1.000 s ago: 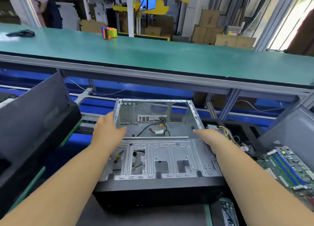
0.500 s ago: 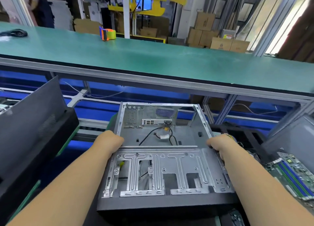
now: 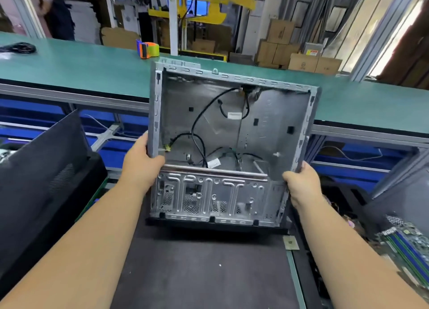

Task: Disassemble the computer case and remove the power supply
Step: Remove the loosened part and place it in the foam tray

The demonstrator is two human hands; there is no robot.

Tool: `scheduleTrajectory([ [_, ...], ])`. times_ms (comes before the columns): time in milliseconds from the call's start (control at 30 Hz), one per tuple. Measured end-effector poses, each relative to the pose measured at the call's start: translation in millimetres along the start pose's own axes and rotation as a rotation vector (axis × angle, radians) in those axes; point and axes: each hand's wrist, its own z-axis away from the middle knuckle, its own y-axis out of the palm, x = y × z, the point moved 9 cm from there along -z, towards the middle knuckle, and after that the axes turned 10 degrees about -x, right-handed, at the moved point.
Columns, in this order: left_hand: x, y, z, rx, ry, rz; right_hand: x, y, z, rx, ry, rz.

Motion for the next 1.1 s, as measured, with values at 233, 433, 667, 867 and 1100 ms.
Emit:
scheduleTrajectory([
  [233,37.0,5.1,14.6,0.003,-0.047,0.057,-25.0,13.3,4.5,0.060,-0.057,-0.062],
  [433,46.3,3.8,29.1,-0.016,-0.055,0.004,-30.4,10.0,16.5,0.070,-0.073,-0.012],
  [667,61.2,-1.3,50.7,-0.021,-0.142,-0.020,-46.0,2.4,31.3,0.034,-0.065,-0.027],
  [867,78.5,-5.2,66.6,-0.028,-0.204,0.032,-57.0,-5.7,47.1,0.031,-0.053,0.007],
  [1100,99.9,9.9,79.2,0.074,-0.430,0.265,-74.8,5.9,59.2,0.266,0.085,-0.313],
])
